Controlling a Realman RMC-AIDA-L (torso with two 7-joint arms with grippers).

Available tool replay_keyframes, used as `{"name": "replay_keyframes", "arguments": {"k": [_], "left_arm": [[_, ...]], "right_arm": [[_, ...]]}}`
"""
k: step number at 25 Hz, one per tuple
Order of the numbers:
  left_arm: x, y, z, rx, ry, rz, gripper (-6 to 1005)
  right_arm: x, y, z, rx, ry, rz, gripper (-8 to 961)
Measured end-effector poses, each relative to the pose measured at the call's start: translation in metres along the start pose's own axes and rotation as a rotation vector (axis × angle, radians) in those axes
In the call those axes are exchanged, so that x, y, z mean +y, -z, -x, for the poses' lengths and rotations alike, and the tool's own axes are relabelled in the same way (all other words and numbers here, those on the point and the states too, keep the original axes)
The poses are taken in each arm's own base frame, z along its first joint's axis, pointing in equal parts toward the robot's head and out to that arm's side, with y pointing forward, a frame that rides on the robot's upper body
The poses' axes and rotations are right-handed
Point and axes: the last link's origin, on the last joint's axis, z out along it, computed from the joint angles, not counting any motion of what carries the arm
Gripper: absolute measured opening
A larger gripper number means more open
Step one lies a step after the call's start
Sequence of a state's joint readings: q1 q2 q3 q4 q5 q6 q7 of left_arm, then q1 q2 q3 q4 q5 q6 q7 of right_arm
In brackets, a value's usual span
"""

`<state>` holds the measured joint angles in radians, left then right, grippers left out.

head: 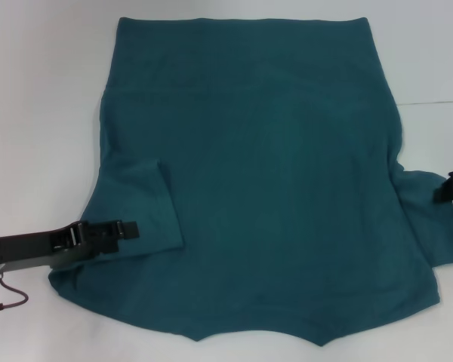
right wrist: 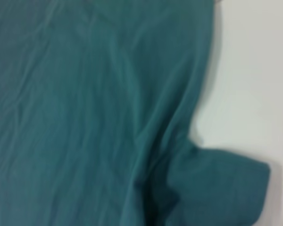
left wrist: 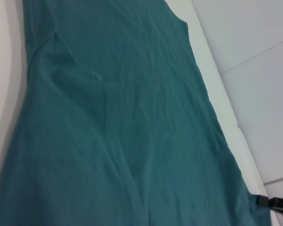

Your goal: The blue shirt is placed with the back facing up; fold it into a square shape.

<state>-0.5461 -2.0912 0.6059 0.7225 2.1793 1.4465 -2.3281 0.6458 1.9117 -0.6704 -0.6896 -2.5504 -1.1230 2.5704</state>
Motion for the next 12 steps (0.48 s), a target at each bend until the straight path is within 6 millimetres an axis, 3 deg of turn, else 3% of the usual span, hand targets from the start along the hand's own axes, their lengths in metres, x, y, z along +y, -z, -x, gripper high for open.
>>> {"name": "replay_keyframes", "arguments": {"k": [12], "left_arm": [[-0.002,0.005,-0.001,0.020,0.013,0.003,661]], "right_arm": [[-0.004,0.020,0.028,-0.035,0.074,-0.101,30]]}}
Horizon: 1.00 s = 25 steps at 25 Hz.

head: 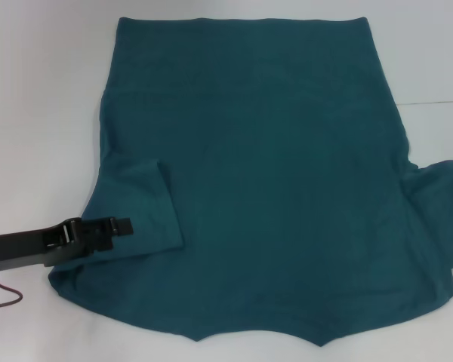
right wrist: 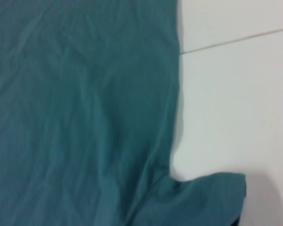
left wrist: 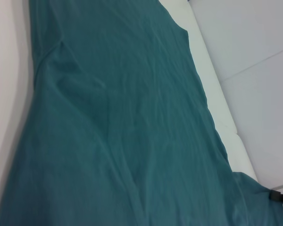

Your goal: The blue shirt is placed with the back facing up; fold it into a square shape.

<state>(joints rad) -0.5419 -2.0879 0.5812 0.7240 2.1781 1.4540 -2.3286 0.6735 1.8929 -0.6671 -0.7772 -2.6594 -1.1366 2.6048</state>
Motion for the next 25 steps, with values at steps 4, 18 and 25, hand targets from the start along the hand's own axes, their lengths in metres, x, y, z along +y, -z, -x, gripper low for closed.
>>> {"name": "replay_keyframes", "arguments": {"k": [4,18,25], "left_arm": [[-0.001,0.001,0.000,0.001,0.001,-0.002,661],[-0.002,0.001,0.002,-0.002,0.005,-0.004,661],[-0.002,0.001,0.002,-0.001,0.006,-0.004,661]], "right_arm": [[0.001,0.002,0.006,0.013,0.025,-0.020,31],[-0.002,0.013,0.017,0.026,-0.014,-0.033,31],[0.030,0.015,0.021,0.110,0.052,0.045,30]]}}
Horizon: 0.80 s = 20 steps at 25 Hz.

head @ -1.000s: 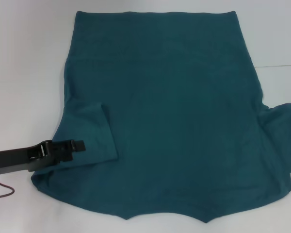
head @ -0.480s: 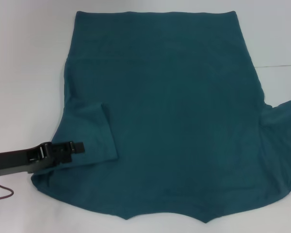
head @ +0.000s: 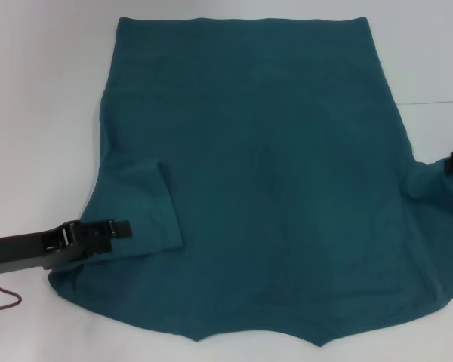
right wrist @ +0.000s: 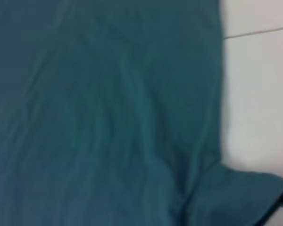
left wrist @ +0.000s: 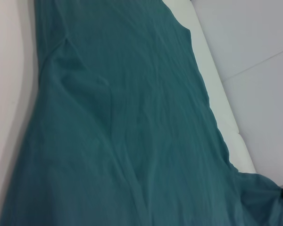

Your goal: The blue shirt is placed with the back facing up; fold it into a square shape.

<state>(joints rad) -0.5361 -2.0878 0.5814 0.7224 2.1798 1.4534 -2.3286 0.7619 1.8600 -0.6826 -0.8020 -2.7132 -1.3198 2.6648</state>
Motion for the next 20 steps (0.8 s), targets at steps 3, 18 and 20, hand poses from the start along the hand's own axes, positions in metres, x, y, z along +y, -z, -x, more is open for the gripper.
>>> {"name": "replay_keyframes", "arguments": {"k": [3,18,20], "left_arm": [[0.000,0.000,0.000,0.001,0.000,0.000,661],[-0.001,0.000,-0.001,0.008,0.001,-0.007,661],[-0.001,0.000,-0.001,0.008,0.001,-0.007,661]], "right_arm": [[0.016,-0.004,0.004,0.022,0.047,0.014,31],[0.084,-0.030,0.014,0.102,0.247,-0.008,30],[0.088,-0.031,0.015,0.099,0.247,-0.005,30]]}}
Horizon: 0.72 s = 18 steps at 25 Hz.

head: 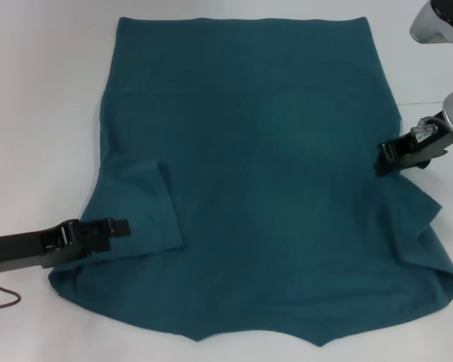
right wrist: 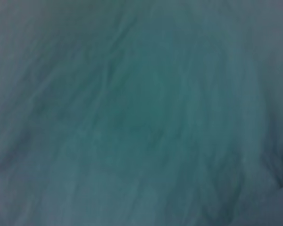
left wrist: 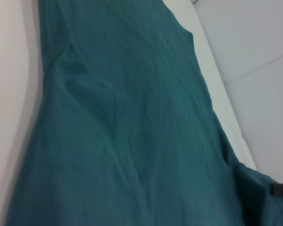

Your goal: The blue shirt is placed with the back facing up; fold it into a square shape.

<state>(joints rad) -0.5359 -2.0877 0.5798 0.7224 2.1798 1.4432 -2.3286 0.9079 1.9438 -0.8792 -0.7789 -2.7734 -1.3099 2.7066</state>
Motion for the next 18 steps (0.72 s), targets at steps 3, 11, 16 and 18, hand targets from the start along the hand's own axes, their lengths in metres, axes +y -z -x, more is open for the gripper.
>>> {"name": "replay_keyframes", "arguments": {"k": [3,11,16,18], "left_arm": [[0.000,0.000,0.000,0.002,0.000,-0.002,661],[0.000,-0.002,0.000,0.003,0.000,-0.006,661],[-0.002,0.000,0.002,0.003,0.004,-0.010,661],[-0.002,0.000,0.002,0.003,0.005,-0.011,661]], "right_arm": [[0.004,-0.002,0.003,-0.009,-0.018,0.000,30],[0.018,-0.010,0.004,0.012,0.027,-0.009,31],[0.021,-0.011,0.005,0.018,0.064,-0.021,30],[0.022,-0.011,0.005,0.021,0.084,-0.031,30]]}}
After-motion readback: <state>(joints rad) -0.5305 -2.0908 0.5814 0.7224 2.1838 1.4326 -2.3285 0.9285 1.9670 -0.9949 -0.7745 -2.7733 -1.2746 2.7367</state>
